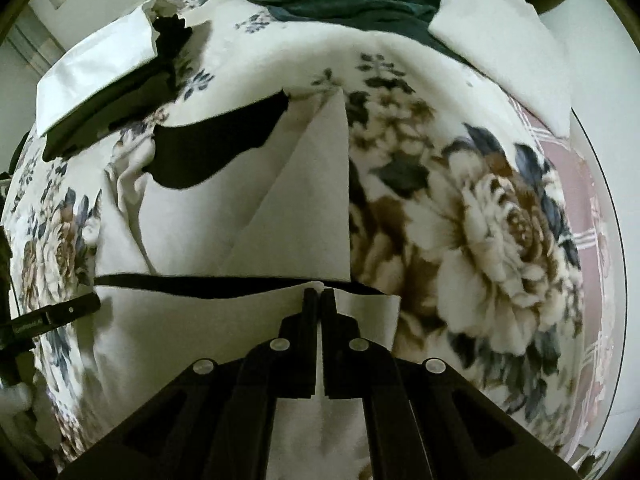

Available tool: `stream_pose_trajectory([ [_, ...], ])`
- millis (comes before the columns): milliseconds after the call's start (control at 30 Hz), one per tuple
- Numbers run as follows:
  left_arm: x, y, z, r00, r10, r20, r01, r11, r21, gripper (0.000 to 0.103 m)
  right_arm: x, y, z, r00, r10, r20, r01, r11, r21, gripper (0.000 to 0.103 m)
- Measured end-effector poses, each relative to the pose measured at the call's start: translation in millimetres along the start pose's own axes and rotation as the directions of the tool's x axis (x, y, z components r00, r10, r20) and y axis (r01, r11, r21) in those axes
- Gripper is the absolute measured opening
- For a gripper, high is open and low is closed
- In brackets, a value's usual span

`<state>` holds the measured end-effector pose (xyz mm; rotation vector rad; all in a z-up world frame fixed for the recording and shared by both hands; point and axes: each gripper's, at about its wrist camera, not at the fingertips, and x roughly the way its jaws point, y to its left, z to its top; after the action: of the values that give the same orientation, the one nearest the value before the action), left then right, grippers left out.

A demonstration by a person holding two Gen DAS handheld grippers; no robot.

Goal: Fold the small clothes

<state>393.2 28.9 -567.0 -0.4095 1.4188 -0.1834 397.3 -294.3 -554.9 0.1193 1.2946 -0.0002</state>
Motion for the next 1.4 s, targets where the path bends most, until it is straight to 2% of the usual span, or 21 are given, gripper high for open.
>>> stream_pose_trajectory([
  [33, -3.1, -1.8, 1.4, 1.000, 0.011, 0.014, -0.011, 1.000, 0.005, 0.002, 1.0, 1.7, 0.0, 1.000, -0.005, 0.006, 0.005, 1.000, 0.000, 0.001],
  [133, -16.1, -3.0, 7.9, 0.994, 0.044, 0.097, -0.045, 0.999, 0.007, 0.002, 3.1, 2.6, 5.6, 0.998, -0.048, 0.042, 0.047, 0.999, 0.009, 0.001],
  [267, -3.9, 9.3, 18.6, 0.997, 0.031, 0.072, -0.027, 0.998, -0.050, 0.002, 22.1, -7.0, 11.6, 0.997, -0.080, 0.006, 0.080, 0.996, 0.047, 0.001],
  [367, -1.1, 3.0, 18.7, 0.997, 0.036, 0.063, -0.035, 0.999, -0.020, 0.002, 45.0, -13.2, 13.0, 0.994, -0.022, -0.110, 0.029, 0.998, 0.061, 0.001],
  [433, 0.9, -2.8, 16.4, 0.998, 0.041, 0.052, -0.041, 0.999, 0.001, 0.002, 46.9, -29.0, 13.8, 0.987, 0.076, -0.141, -0.056, 0.988, 0.147, 0.005],
  [500, 2.4, -7.5, 14.1, 0.998, 0.044, 0.045, -0.045, 0.999, 0.012, 0.002, 39.9, -52.4, 13.4, 0.978, 0.159, -0.135, -0.120, 0.958, 0.259, 0.022],
  [600, 4.2, -6.1, 14.0, 0.999, 0.040, 0.035, -0.041, 0.999, 0.010, 0.002, 25.7, -87.2, 6.9, 0.967, 0.243, -0.082, -0.193, 0.898, 0.396, 0.046],
  [667, 5.8, -5.9, 13.5, 0.999, 0.041, 0.032, -0.041, 0.999, 0.006, 0.002, 25.8, -98.8, 2.1, 0.951, 0.293, -0.096, -0.225, 0.872, 0.434, 0.050],
  [733, 5.6, -5.5, 13.2, 0.999, 0.038, 0.030, -0.038, 0.999, 0.002, 0.002, 32.8, -104.0, -5.8, 0.930, 0.344, -0.132, -0.251, 0.854, 0.456, 0.050],
  [800, 5.5, -6.0, 12.8, 0.999, 0.041, 0.029, -0.041, 0.999, 0.004, 0.002, 44.0, -100.8, -14.0, 0.909, 0.371, -0.192, -0.251, 0.853, 0.458, 0.050],
  [867, 5.5, -5.7, 12.7, 0.999, 0.044, 0.027, -0.044, 0.999, 0.008, 0.002, 51.8, -96.5, -21.9, 0.900, 0.379, -0.215, -0.253, 0.856, 0.452, 0.048],
  [900, 5.6, -5.9, 12.8, 0.999, 0.046, 0.025, -0.046, 0.999, 0.011, 0.002, 51.3, -94.6, -25.4, 0.911, 0.363, -0.195, -0.247, 0.860, 0.446, 0.020],
  [933, 5.4, -5.7, 12.8, 0.999, 0.049, 0.022, -0.049, 0.999, 0.012, 0.002, 47.9, -92.6, -28.5, 0.929, 0.328, -0.169, -0.228, 0.871, 0.436, 0.003],
  [967, 4.5, -4.3, 13.1, 0.998, 0.054, 0.022, -0.054, 0.998, 0.009, 0.002, 44.3, -91.0, -28.4, 0.948, 0.278, -0.158, -0.190, 0.886, 0.423, 0.003],
  [1033, 2.9, 3.3, 13.8, 0.997, 0.068, 0.018, -0.068, 0.998, 0.002, 0.002, 29.9, -94.6, -20.9, 0.982, 0.171, -0.079, -0.123, 0.901, 0.417, 0.003],
  [1100, 3.1, 15.8, 15.7, 0.996, 0.089, 0.019, -0.088, 0.995, -0.039, 0.002, 30.1, -98.0, -12.8, 0.986, 0.150, -0.068, -0.108, 0.900, 0.422, 0.003],
  [1167, 3.4, 25.3, 15.5, 0.998, 0.068, 0.004, -0.068, 0.995, -0.078, 0.002, 35.9, -93.7, -7.9, 0.983, 0.159, -0.095, -0.109, 0.911, 0.398, 0.003],
  [1233, 0.5, 30.9, 11.6, 0.999, 0.037, -0.009, -0.038, 0.993, -0.110, 0.004, 41.5, -84.9, -6.3, 0.967, 0.211, -0.139, -0.149, 0.921, 0.360, 0.003],
  [1333, -5.7, 46.8, -3.7, 0.998, -0.024, -0.064, 0.011, 0.979, -0.203, 0.007, 40.6, -92.6, -13.7, 0.930, 0.320, -0.184, -0.221, 0.882, 0.416, 0.005],
  [1367, -9.3, 53.8, -12.1, 0.996, -0.046, -0.081, 0.026, 0.971, -0.238, 0.016, 36.5, -100.4, -19.0, 0.920, 0.351, -0.176, -0.240, 0.857, 0.456, 0.013],
  [1400, -15.1, 61.4, -22.8, 0.994, -0.073, -0.083, 0.047, 0.959, -0.278, 0.023, 31.2, -110.8, -27.9, 0.913, 0.376, -0.161, -0.250, 0.824, 0.508, 0.033],
])
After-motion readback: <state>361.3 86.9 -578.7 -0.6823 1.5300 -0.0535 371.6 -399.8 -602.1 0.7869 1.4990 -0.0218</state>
